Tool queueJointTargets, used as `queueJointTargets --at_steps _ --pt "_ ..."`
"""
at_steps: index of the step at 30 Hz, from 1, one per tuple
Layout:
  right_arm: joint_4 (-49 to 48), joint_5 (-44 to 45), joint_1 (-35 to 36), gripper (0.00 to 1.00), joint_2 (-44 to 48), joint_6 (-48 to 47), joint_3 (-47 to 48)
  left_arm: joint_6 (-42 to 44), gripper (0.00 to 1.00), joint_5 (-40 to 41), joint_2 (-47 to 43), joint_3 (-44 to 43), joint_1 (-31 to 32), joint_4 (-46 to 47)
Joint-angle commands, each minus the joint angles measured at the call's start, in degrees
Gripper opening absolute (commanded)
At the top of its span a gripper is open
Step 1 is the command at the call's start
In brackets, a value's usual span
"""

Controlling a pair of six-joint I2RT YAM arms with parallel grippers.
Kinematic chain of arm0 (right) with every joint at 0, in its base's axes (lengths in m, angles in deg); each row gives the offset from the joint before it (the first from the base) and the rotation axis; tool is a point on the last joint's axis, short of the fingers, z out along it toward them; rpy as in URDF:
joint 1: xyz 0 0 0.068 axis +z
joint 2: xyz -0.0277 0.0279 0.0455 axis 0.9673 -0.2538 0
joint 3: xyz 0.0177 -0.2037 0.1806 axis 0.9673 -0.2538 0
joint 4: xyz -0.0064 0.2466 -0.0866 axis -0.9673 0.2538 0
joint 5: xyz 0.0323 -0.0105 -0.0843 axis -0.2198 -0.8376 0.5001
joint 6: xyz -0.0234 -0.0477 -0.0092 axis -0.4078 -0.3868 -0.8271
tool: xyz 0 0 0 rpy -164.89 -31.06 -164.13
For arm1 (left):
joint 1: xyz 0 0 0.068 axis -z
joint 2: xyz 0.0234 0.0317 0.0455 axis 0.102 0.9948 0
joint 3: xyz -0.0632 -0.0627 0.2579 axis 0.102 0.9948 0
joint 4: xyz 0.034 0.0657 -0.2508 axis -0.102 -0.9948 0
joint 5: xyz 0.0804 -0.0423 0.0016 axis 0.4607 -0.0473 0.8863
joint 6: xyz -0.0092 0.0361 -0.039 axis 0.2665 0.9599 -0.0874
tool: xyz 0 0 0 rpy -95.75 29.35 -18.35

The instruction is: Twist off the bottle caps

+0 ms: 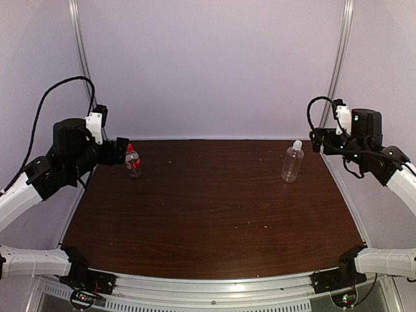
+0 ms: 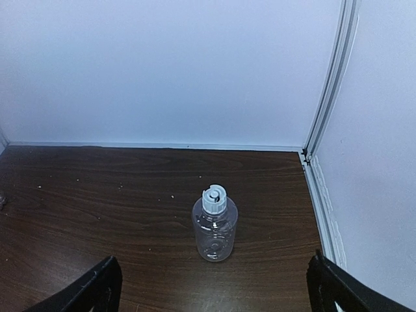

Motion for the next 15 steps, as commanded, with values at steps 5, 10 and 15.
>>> queueJointTargets --at_steps 5,10,15 --pt "5.3 0.2 0.3 1.00 -3.5 -0.4 5.6 0.0 0.98 -5.1 3.9 -2.3 0.4 -2.0" --pt "6.7 -1.6 0.3 1.00 -7.8 -0.4 9.2 -0.3 0.98 -6.3 4.0 -2.2 0.4 -1.9" --pt "6.7 -2.5 0.3 1.00 -13.8 -0.7 12.5 -0.4 0.98 -7.2 3.6 -2.1 0.4 -1.9"
